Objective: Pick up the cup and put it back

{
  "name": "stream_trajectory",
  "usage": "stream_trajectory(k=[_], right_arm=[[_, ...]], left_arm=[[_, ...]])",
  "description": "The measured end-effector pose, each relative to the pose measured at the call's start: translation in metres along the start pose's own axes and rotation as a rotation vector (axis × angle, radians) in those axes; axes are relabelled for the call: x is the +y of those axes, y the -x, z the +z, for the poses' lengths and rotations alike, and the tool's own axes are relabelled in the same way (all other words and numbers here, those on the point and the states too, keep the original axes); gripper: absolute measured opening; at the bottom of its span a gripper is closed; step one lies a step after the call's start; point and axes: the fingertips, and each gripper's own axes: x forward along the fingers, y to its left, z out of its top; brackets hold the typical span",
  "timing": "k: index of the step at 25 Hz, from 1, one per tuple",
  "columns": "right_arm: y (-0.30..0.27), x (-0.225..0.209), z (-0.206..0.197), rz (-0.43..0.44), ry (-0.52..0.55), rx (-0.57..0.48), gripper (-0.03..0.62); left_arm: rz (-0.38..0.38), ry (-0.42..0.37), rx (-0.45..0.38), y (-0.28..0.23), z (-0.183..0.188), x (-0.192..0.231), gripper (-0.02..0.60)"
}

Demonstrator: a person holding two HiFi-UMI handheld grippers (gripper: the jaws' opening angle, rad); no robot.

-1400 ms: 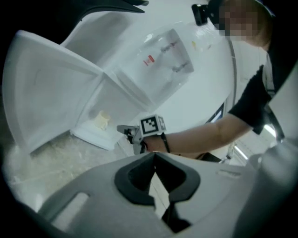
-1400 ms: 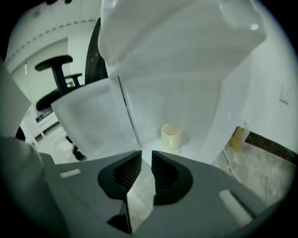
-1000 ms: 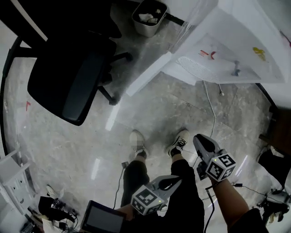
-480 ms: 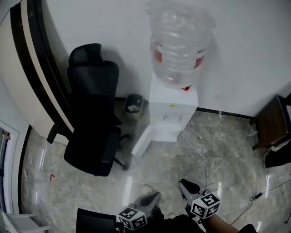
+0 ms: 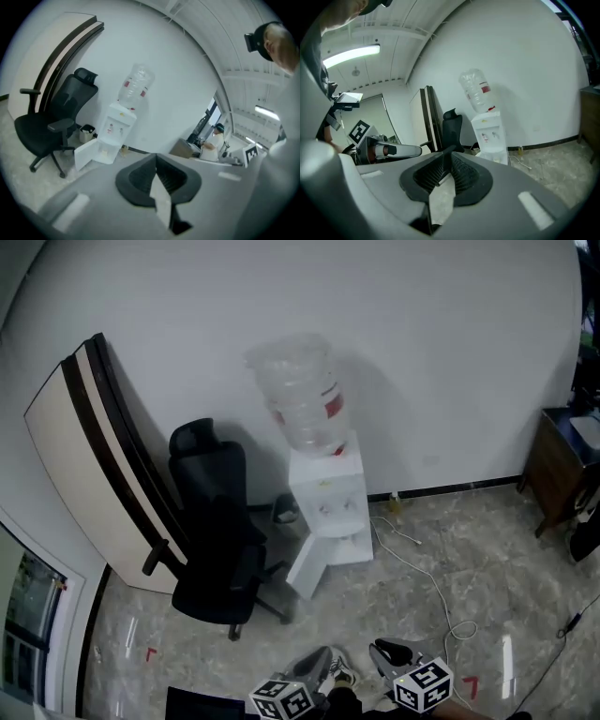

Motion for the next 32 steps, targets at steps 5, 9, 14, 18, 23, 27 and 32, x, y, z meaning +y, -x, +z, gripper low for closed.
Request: stream_trajectory(k=[5, 9, 14, 18, 23, 27, 32], right_arm=[[0.047, 0.022, -0.004, 0.023, -0.05, -0.026, 0.057], [0.064, 0.053, 0.01, 0.042, -0.008, -0.085, 0.057], [0.067, 0.081, 0.018, 0.036, -0.021, -0.128, 0.057], [0.056, 0.107, 0.012, -0.001, -0.065, -0.146, 0.035], [0.037, 0.138, 0.011, -0.025, -0.053, -0.179, 0.009], [0.03, 0.157, 0.014, -0.048, -0.039, -0.201, 0.008], [0.027, 0.174, 0.015, -0.062, -0.019, -0.215, 0.008]], left_arm=[[0.012, -0.028, 0.004, 0.03, -0.006, -0.046, 0.005], [-0.017, -0.051, -0.054, 0.053, -0.002, -0.056, 0.005], [-0.052, -0.056, -0.056, 0.074, -0.011, -0.057, 0.005], [-0.049, -0.063, -0.057, 0.104, -0.009, -0.038, 0.005], [-0.057, -0.05, -0.079, 0.13, 0.003, -0.012, 0.005], [-0.099, -0.063, -0.074, 0.14, 0.008, -0.005, 0.005], [-0.126, -0.078, -0.078, 0.152, 0.013, 0.0, 0.005]])
